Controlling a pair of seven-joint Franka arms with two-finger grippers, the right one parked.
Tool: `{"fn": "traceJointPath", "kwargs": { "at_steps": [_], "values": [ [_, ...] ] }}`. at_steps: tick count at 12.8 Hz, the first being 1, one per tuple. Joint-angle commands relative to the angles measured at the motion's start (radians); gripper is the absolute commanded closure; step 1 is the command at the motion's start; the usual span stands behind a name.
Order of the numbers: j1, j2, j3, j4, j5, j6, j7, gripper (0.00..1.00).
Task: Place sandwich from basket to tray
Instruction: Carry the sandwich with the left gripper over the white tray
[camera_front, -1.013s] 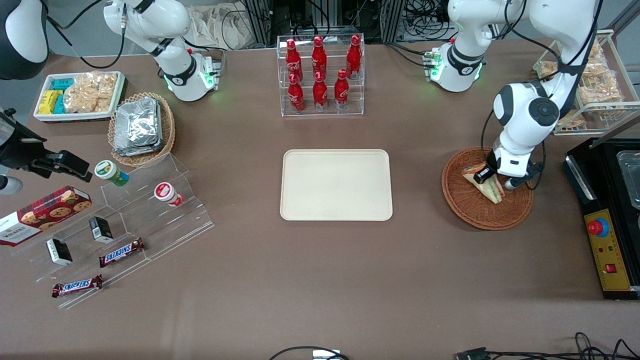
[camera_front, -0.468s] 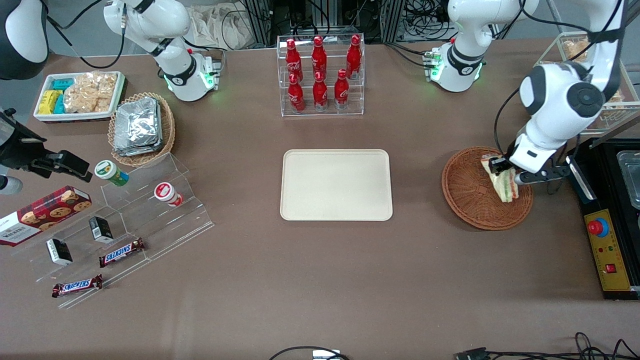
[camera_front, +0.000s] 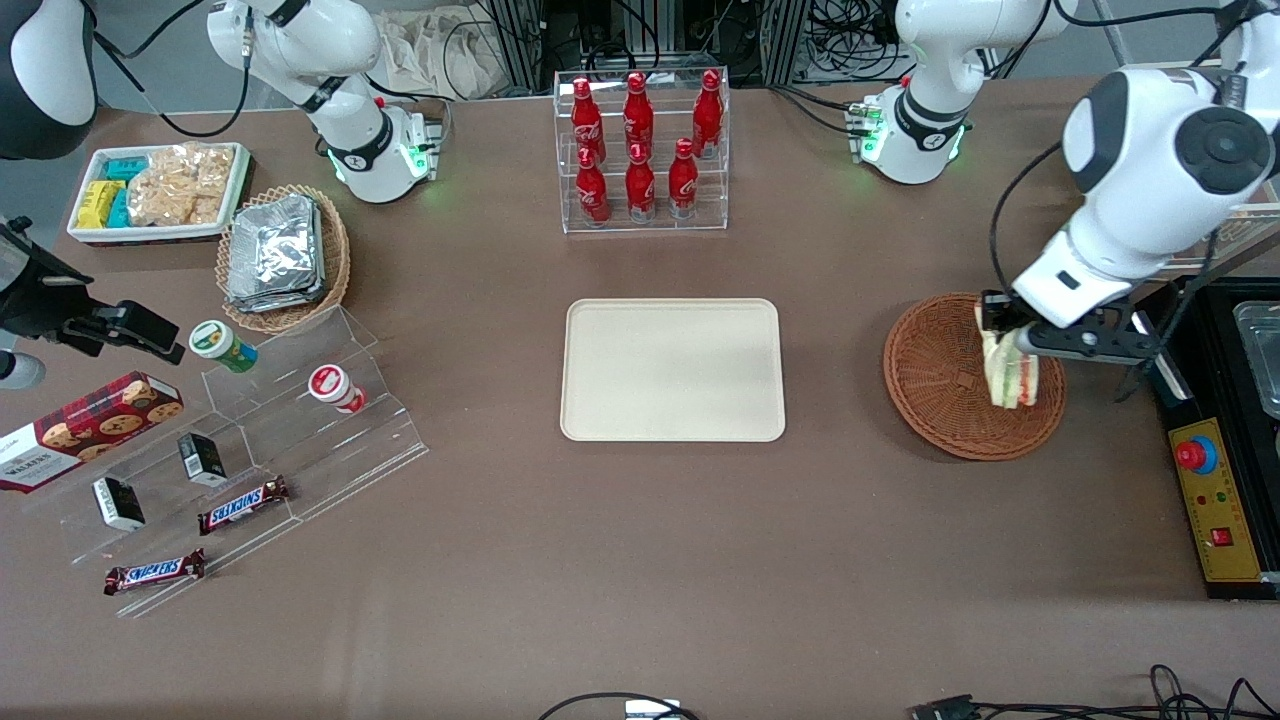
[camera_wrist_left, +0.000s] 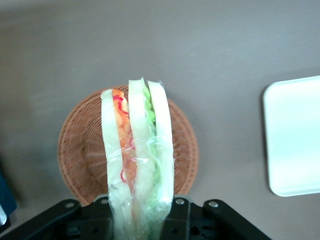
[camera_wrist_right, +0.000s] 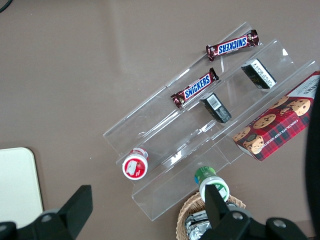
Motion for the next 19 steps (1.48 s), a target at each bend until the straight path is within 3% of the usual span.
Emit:
{"fn": "traceJointPath", "kwargs": {
  "at_steps": [1, 5, 9, 13, 19],
  "values": [
    [-0.002, 0.004, -0.105, 0.025, -0.006, -0.018, 0.006, 0.75],
    [-0.002, 0.033, -0.265, 0.051, -0.053, 0.011, -0.142, 0.75],
    [-0.004, 0.151, -0.42, 0.051, -0.029, 0.144, -0.367, 0.75],
    [-0.039, 0.25, -0.432, 0.049, -0.029, 0.219, -0.424, 0.75],
    [-0.094, 0.421, -0.432, 0.051, 0.13, 0.311, -0.583, 0.75]
  ]
}}
